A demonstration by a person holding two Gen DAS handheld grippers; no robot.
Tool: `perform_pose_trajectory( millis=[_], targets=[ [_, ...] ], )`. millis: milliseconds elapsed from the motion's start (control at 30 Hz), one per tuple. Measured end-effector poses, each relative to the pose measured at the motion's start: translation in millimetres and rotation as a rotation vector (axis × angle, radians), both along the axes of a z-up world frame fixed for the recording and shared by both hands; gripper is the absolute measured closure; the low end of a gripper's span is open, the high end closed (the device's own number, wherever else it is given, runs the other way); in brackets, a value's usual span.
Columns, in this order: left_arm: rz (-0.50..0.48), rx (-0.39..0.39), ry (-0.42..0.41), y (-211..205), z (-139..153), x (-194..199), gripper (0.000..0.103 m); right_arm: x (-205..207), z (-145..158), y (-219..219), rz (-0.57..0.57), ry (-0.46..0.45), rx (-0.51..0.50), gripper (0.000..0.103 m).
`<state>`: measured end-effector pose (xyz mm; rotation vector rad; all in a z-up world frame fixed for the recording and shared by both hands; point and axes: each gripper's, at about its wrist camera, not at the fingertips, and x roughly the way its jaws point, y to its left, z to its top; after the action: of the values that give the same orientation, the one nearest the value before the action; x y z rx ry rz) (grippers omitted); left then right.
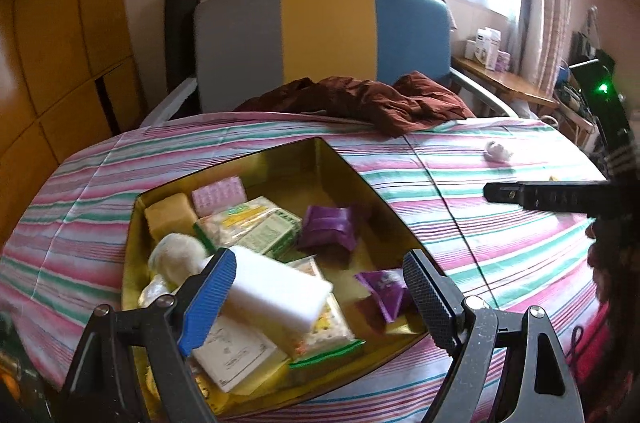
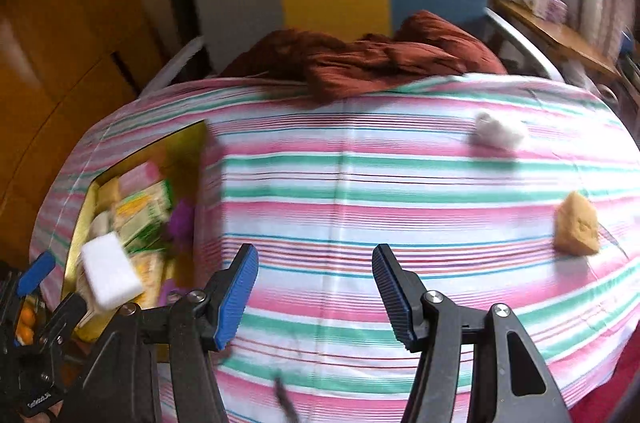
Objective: Organize objects
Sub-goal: 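Move both grippers back toward the yellow sponge and white bundle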
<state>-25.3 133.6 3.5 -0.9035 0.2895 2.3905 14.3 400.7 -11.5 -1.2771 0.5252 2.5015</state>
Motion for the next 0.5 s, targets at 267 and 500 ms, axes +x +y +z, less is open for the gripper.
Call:
perform_pose_trajectory(
  millis=[267, 500],
  targets=[
    [-0.089, -0.013, -0.006, 34, -2, 6, 0.017, 43, 1, 104, -0.203, -0.058, 0.010, 0.043],
    [-0.154, -0.021, -0.032, 64, -7, 5, 0.017, 94, -4, 204, -0.394, -0.130, -0.013, 0.041]
  ],
)
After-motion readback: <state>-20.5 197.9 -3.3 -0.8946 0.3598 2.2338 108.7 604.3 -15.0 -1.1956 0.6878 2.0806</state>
